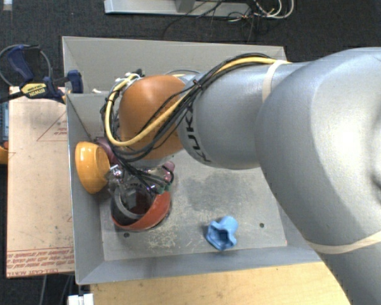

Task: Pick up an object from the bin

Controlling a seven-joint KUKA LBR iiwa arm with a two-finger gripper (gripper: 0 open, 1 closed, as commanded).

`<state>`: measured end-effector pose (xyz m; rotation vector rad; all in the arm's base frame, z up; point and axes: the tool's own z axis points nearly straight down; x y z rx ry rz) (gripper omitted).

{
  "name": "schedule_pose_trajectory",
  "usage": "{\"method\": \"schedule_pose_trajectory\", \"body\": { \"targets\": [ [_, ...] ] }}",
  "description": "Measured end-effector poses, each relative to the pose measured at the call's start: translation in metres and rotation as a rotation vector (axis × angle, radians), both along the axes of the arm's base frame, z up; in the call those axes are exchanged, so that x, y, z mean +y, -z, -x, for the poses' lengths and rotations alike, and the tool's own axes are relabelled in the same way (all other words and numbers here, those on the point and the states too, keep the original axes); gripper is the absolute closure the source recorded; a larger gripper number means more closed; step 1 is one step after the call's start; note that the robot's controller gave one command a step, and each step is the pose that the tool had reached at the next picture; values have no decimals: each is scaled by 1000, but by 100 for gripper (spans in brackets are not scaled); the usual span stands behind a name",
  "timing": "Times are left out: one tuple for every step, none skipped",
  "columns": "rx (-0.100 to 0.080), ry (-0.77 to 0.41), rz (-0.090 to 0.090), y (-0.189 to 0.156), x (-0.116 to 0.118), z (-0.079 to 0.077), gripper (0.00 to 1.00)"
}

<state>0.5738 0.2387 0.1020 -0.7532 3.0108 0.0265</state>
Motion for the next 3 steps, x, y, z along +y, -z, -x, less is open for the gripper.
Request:
{"method": "schedule_pose_trajectory", "body": {
  "targets": [
    [10, 112, 1, -59, -16, -2, 100],
    [13, 53, 1, -82, -11, 1, 100],
    [7, 93, -3, -74, -11, 14, 100]
  ]
}}
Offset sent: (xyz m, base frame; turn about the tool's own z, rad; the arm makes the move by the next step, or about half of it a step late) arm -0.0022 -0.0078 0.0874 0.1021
